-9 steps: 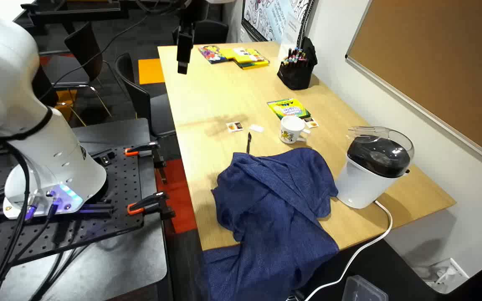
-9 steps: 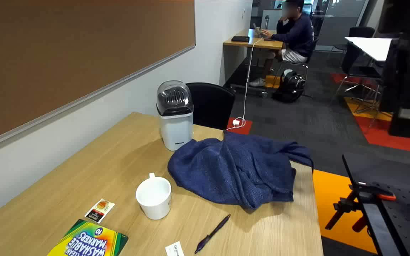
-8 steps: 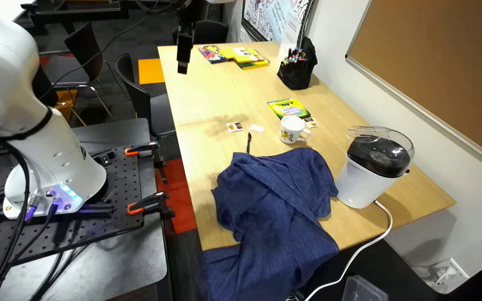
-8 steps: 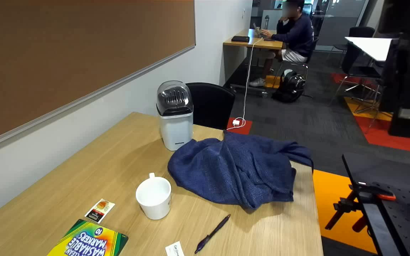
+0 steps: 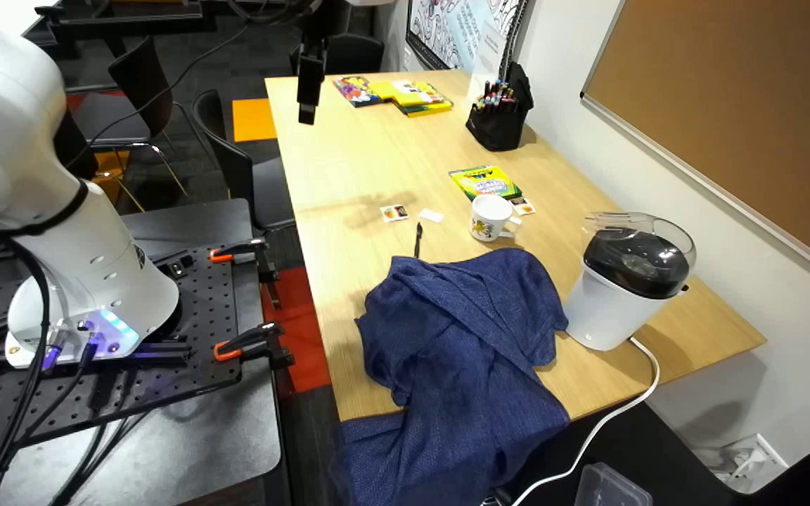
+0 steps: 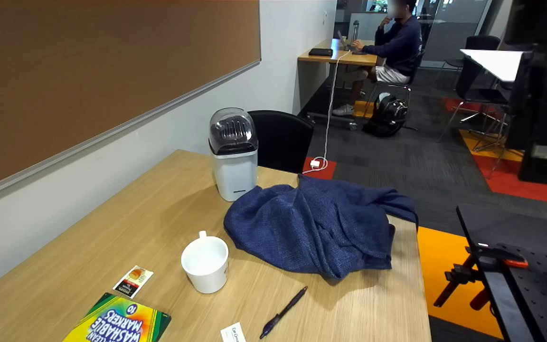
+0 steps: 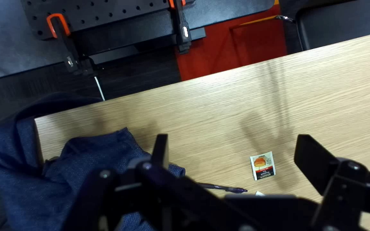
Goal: Put the pen inside the white mug
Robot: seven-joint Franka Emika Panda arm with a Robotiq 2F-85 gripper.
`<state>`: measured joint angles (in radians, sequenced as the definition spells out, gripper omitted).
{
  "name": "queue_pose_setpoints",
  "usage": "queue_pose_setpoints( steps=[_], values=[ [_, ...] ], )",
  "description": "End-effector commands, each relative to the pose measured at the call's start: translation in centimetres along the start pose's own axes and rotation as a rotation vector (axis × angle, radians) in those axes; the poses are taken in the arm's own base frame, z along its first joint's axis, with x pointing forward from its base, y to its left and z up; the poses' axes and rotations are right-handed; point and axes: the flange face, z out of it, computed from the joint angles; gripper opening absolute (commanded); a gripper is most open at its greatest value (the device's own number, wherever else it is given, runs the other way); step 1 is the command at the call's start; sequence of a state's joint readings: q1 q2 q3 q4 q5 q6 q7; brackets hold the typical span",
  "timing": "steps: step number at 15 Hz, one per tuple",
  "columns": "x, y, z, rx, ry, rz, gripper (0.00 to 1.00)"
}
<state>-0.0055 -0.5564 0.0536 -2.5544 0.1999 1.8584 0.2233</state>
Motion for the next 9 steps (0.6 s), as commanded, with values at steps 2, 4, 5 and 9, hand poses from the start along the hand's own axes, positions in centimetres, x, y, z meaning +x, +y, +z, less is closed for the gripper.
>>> queue_pose_setpoints(
  steps=[2, 4, 5, 9],
  values=[
    [0.3, -0.1, -0.1, -0.014, 0.027, -0.041, 1.0],
    [0.7, -0.3, -0.2, -0.024, 0.053, -0.103, 1.0],
    [1.0, -0.4, -0.1, -0.042, 0.062, -0.135, 1.0],
    [2.5, -0.5, 0.3, -0.114, 0.122, -0.276, 1.0]
  ],
)
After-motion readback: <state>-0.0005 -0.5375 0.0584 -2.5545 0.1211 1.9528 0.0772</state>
